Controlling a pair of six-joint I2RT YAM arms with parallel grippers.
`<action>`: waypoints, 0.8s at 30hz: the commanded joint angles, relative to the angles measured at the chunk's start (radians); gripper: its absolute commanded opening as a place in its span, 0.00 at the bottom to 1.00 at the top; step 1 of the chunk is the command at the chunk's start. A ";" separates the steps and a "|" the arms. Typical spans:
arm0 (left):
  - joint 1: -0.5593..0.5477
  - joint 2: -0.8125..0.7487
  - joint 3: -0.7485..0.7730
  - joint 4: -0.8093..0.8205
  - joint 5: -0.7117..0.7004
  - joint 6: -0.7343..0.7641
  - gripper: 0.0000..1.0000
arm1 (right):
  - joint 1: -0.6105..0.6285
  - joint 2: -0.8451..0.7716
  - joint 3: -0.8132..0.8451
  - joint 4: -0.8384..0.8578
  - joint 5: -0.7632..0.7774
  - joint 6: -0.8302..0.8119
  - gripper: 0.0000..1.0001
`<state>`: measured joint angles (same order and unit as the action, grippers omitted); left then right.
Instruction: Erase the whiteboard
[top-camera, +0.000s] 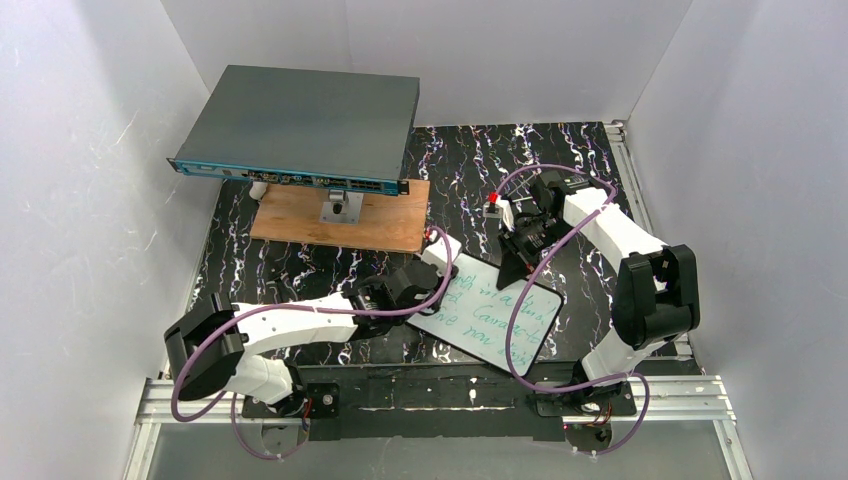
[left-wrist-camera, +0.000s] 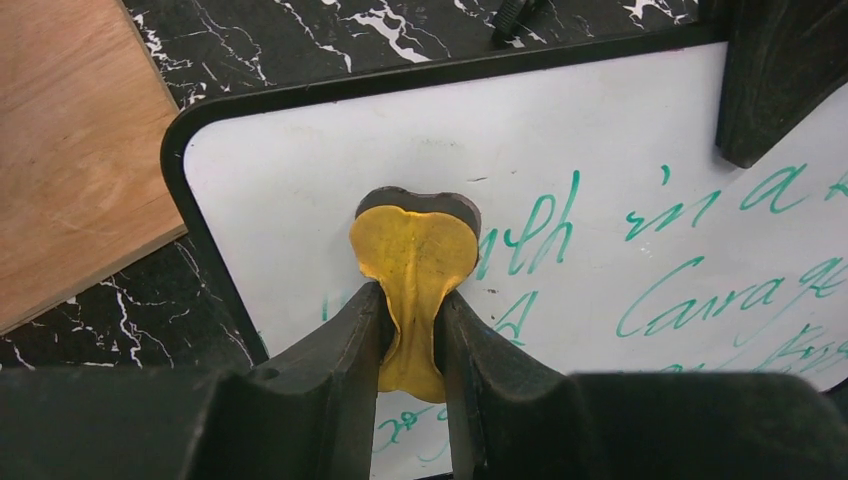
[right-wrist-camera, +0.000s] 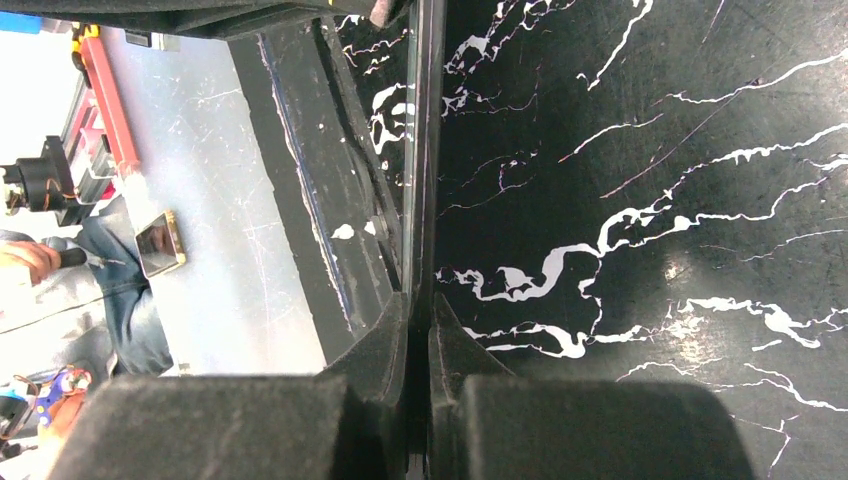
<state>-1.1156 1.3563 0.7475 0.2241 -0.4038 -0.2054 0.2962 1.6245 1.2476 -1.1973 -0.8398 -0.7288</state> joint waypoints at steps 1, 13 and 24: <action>0.032 0.001 0.028 -0.068 -0.096 -0.017 0.00 | 0.014 -0.009 0.016 0.028 -0.073 -0.069 0.01; 0.079 0.018 0.094 -0.182 -0.097 -0.071 0.00 | 0.014 -0.012 0.016 0.028 -0.072 -0.068 0.01; 0.011 0.059 0.125 -0.115 -0.046 0.030 0.00 | 0.014 -0.012 0.016 0.028 -0.071 -0.069 0.01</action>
<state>-1.0943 1.3907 0.8330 0.1188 -0.4263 -0.1883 0.2951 1.6260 1.2476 -1.1866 -0.8391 -0.7124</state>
